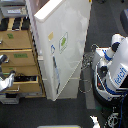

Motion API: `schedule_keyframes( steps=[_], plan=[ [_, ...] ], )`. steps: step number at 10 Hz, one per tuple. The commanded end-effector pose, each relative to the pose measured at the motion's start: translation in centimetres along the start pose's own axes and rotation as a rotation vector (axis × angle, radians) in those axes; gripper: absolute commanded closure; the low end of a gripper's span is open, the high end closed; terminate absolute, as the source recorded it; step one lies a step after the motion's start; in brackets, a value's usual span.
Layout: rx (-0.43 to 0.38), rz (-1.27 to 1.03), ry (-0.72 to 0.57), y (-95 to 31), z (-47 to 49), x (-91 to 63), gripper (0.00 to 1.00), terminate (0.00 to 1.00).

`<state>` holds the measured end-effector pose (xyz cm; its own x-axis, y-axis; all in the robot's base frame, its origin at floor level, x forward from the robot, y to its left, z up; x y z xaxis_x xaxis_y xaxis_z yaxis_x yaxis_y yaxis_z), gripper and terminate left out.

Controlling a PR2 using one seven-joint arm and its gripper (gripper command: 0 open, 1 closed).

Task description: Opening the fridge

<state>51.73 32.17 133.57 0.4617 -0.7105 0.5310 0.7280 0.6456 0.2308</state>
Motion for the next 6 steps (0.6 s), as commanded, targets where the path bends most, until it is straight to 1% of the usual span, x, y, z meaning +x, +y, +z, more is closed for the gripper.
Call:
schedule_keyframes(
  steps=[1, 2, 4, 5, 6],
  plan=[
    [-0.191, 0.229, 0.488, 4.9, -33.8, 6.3, 0.0, 0.0],
    [-0.162, 0.236, 0.533, 4.1, -39.0, 13.1, 0.0, 0.0],
    [-0.156, 0.174, 0.56, -1.9, -44.5, 22.3, 0.0, 0.0],
    [-0.107, 0.101, 0.603, -9.8, -48.6, 31.3, 0.0, 0.0],
    [-0.107, 0.039, 0.58, -17.2, -47.3, 38.1, 0.0, 0.0]
  ],
)
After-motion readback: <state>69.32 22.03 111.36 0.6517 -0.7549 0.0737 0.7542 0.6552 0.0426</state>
